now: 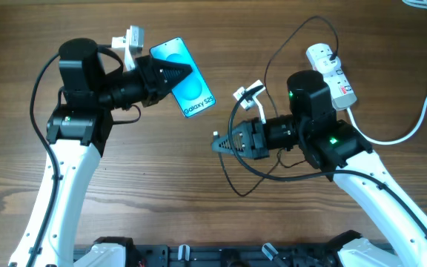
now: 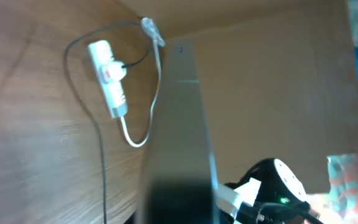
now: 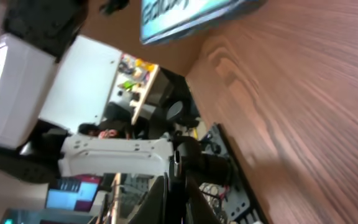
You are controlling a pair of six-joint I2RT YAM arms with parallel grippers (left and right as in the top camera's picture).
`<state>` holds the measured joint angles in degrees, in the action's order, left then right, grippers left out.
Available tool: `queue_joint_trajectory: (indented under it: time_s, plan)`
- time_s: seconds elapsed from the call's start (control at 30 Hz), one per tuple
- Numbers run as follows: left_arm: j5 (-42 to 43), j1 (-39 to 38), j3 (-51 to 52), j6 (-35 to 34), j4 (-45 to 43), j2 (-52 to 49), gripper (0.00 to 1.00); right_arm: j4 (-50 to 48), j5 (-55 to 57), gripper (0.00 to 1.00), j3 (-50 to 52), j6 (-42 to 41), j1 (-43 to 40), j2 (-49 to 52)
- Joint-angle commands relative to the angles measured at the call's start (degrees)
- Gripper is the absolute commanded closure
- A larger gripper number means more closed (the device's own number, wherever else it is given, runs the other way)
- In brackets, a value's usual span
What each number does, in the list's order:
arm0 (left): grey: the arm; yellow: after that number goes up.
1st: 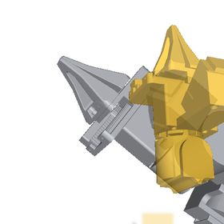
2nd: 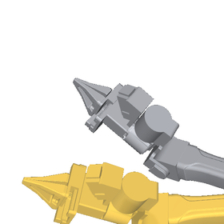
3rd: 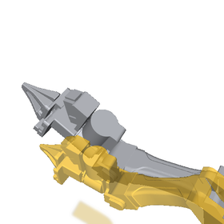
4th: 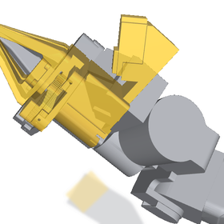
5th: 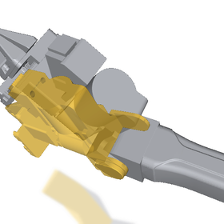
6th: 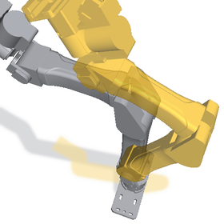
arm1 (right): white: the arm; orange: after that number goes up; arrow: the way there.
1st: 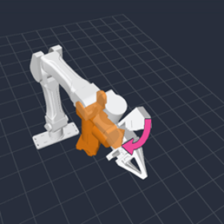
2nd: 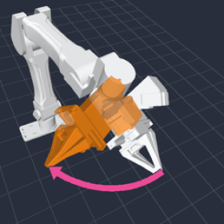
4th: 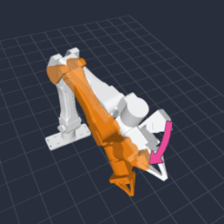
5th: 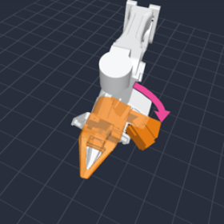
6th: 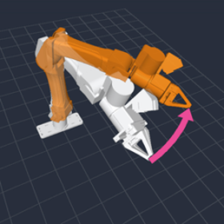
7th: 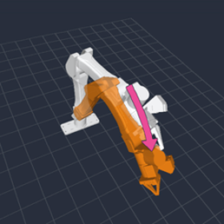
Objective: Plug charger to phone and switch on socket
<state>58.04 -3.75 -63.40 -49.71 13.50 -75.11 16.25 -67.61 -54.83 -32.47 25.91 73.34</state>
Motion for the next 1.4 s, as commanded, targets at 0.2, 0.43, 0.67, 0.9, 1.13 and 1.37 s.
queue_joint_trajectory:
  time_s: [0.2, 0.43, 0.67, 0.9, 1.13, 1.37]
  plan:
    - [-2.9, -0.1, -1.5, -0.5, 22.3, 0.1, 0.96, 17.9, 35.4, 0.96, 0.2, 6.2, -8.4, -0.4]
    - [10.3, -0.4, -1.5, -10.5, 33.3, 0.1, 0.96, 28.6, 60.1, 0.96, 0.2, 7.1, -14.3, -0.3]
    - [22.4, -2.7, -1.5, -16.5, 38.8, 0.1, 0.96, 32.4, 71.7, 0.96, 0.2, 7.0, -15.4, -0.3]
    - [32.3, -3.3, -1.5, -17.0, 39.1, 0.1, 0.96, 34.3, 72.7, 0.96, 0.2, 8.7, -15.4, 3.3]
    - [32.3, -4.7, -1.5, -17.0, 42.8, 0.3, 0.96, 34.7, 72.5, 0.96, 0.2, 9.9, -15.4, 10.1]
    - [27.7, -6.6, -1.5, -20.3, 45.0, 0.3, 0.96, 34.8, 72.1, 0.96, 0.2, 9.7, -15.4, 13.1]
